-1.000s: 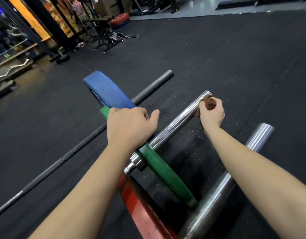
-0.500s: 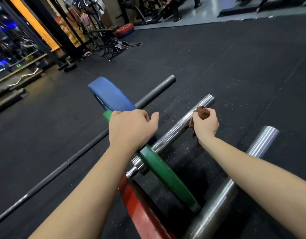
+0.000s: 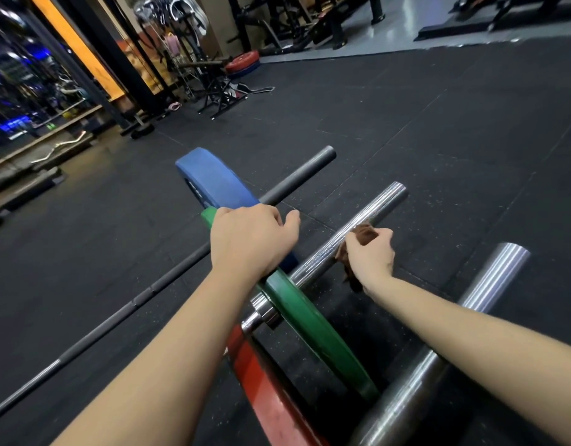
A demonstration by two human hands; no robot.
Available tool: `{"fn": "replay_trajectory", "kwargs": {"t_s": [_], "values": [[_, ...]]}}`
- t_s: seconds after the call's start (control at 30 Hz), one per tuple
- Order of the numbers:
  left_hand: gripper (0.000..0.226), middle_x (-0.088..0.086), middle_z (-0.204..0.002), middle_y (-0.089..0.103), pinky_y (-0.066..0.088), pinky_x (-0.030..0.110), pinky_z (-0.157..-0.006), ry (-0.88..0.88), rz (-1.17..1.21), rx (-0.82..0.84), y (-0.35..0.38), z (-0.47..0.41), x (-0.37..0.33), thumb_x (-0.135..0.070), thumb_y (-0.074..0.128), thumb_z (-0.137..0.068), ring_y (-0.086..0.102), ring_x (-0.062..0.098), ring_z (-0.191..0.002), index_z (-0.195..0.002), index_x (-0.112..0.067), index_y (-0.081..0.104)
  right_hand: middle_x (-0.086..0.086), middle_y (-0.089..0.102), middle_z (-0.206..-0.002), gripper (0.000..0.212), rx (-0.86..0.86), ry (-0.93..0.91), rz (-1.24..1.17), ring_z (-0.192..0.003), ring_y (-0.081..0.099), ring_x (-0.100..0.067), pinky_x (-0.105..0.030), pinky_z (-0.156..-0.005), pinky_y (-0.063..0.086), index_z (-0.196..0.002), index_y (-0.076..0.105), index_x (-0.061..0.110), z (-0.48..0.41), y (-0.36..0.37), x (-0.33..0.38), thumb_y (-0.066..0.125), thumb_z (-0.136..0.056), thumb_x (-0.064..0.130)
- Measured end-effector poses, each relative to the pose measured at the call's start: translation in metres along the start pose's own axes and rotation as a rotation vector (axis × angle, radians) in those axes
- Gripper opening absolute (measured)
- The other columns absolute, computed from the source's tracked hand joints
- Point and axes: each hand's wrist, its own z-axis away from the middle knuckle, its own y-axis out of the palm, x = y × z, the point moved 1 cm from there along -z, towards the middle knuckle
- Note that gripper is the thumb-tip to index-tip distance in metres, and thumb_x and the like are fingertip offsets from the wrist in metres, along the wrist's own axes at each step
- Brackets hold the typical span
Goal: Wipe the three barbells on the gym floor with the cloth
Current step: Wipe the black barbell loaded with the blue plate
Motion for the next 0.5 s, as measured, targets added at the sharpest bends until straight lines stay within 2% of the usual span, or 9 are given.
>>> {"fn": "replay_trajectory", "kwargs": {"t_s": [0.07,0.13,0.27,0.33,0.4,0.5], "values": [[0.061,0.002,-0.061,0.065,0.036,0.035,-0.083,-0.001,0.003,-0.007,0.0,0.0,0.0,-0.054,0.034,-0.103,0.054,0.017,-0.063,-0.073,-0.012,0.067,0.0,0.06,-0.102,0.036,0.01,-0.056,0.051,-0.087,0.061,-0.016,-0.034,-0.073,0.052,-0.112,0.043,0.024,0.001,0.002,-0.003,0.067,-0.087,0.037],[0.06,0.002,-0.06,0.064,0.034,0.035,-0.081,-0.005,-0.001,-0.014,0.0,0.0,0.0,-0.053,0.034,-0.103,0.052,0.015,-0.061,-0.073,-0.012,0.066,0.001,0.057,-0.106,0.036,-0.02,-0.105,0.042,-0.088,0.057,-0.013,-0.038,-0.078,0.053,-0.112,0.044,0.024,-0.006,0.001,-0.002,0.068,-0.087,0.034],[0.06,0.003,-0.059,0.064,0.032,0.035,-0.079,-0.007,0.003,-0.018,0.0,0.0,-0.001,-0.052,0.034,-0.103,0.053,0.018,-0.06,-0.071,-0.01,0.064,-0.005,0.056,-0.115,0.038,-0.106,-0.118,-0.026,-0.097,0.056,-0.019,-0.032,-0.078,0.046,-0.121,0.045,0.019,-0.026,-0.008,0.009,0.068,-0.092,0.03],[0.059,0.003,-0.06,0.064,0.032,0.035,-0.079,-0.011,0.002,-0.009,-0.001,0.0,-0.001,-0.052,0.034,-0.103,0.05,0.017,-0.06,-0.071,-0.012,0.063,-0.006,0.056,-0.117,0.039,-0.109,-0.082,-0.066,-0.1,0.06,-0.022,-0.027,-0.071,0.048,-0.121,0.044,0.02,-0.031,-0.012,0.012,0.068,-0.093,0.032],[0.059,0.004,-0.063,0.065,0.031,0.035,-0.079,-0.02,-0.002,0.002,-0.002,0.001,-0.001,-0.051,0.034,-0.104,0.047,0.015,-0.061,-0.073,-0.011,0.065,-0.006,0.057,-0.117,0.04,-0.076,-0.027,-0.08,-0.096,0.062,-0.021,-0.025,-0.066,0.05,-0.12,0.042,0.022,-0.028,-0.01,0.01,0.068,-0.093,0.033],[0.059,0.005,-0.065,0.065,0.031,0.035,-0.078,-0.027,-0.002,0.011,-0.003,0.0,0.0,-0.05,0.034,-0.104,0.043,0.014,-0.061,-0.075,-0.009,0.065,-0.006,0.06,-0.113,0.039,-0.014,0.036,-0.047,-0.086,0.06,-0.016,-0.036,-0.076,0.057,-0.117,0.041,0.021,-0.013,-0.002,0.003,0.068,-0.092,0.034]]}}
